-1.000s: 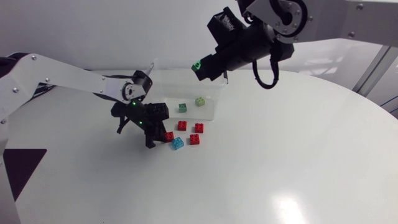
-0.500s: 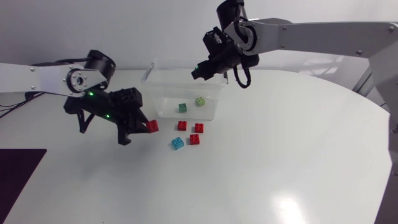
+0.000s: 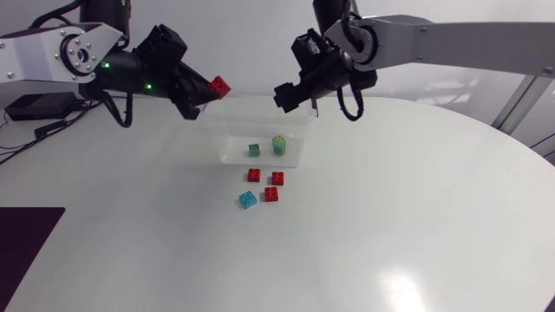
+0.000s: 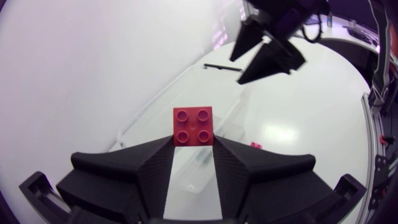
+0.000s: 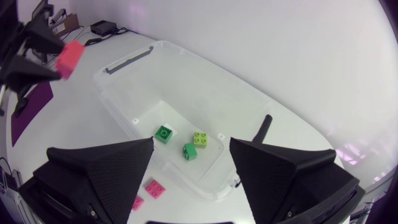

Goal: Place the duplo bricks in the container

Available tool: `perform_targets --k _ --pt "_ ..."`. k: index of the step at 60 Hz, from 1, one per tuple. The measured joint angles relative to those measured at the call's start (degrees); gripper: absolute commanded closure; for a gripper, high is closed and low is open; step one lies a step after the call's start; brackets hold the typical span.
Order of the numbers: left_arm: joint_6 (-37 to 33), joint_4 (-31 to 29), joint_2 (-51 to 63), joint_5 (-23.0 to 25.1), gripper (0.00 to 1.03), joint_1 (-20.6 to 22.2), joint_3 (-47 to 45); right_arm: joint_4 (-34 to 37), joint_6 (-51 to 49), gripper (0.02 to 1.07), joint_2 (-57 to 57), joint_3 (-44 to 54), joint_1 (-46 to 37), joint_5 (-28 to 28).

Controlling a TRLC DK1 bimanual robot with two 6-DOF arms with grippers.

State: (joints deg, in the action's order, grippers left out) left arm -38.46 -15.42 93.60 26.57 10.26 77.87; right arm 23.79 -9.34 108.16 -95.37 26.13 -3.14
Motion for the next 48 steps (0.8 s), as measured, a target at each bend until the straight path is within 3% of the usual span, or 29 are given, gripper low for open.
perform_targets --k 19,28,37,48 --pt "16.3 8.2 15.7 -7.3 0.94 1.2 15.9 0.6 2.8 0.11 -14.7 16.8 4.7 0.0" --pt "19.7 8.5 22.3 -11.6 0.84 2.6 23.5 0.6 4.1 0.11 -15.4 22.2 7.6 0.0" --pt "20.9 8.4 27.6 -14.4 0.70 4.4 27.9 0.0 4.7 0.11 -14.2 25.7 9.1 0.0" --pt "22.4 5.7 32.7 -15.1 0.32 5.2 33.2 -2.5 4.9 0.11 -9.0 26.1 9.6 0.0"
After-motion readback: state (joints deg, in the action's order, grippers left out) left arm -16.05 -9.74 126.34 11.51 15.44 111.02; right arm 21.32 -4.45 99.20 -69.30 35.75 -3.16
